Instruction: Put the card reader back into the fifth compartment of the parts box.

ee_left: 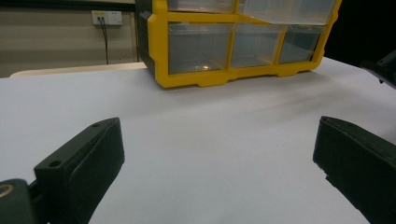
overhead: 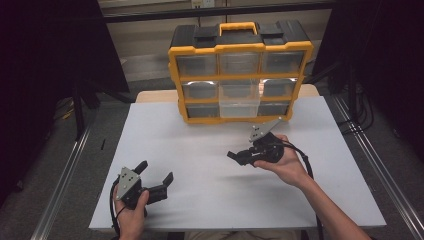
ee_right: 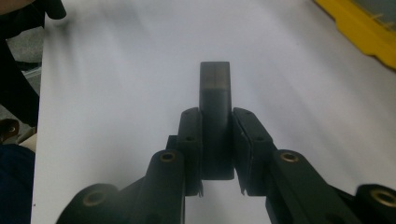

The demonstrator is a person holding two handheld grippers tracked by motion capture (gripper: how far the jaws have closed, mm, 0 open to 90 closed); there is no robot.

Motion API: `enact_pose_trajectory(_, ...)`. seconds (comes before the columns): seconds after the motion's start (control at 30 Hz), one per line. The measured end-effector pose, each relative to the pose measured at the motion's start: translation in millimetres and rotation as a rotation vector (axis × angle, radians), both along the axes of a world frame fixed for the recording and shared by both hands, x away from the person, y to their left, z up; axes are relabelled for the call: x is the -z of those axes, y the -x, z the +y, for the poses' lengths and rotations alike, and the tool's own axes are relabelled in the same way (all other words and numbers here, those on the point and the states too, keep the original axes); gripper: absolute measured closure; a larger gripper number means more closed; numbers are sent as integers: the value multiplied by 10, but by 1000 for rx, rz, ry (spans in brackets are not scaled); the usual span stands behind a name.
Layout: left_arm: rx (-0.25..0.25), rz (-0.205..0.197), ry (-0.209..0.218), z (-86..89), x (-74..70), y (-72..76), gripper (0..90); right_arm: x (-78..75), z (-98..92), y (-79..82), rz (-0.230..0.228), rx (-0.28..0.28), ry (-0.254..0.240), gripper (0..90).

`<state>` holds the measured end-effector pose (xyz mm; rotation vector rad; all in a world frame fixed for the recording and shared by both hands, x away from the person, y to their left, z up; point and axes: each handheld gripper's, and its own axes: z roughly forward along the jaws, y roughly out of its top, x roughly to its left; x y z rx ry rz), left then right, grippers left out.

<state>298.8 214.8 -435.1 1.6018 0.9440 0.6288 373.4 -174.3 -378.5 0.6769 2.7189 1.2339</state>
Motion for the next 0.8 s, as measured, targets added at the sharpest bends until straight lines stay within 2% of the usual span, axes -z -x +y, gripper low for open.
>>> enact_pose_trajectory(0.1,0,-13,-3,0,-17,3,22,-63,-28,5,-20,5,-16,738)
enact_pose_trajectory(0.3,-5,-8,-9,-1,-12,1,22,-208,-67,44,-61,4,-42,738)
enact_pose_trajectory(0.8,-3,-10,-3,0,-13,2,22,-484,-81,-40,-118,5,-89,738)
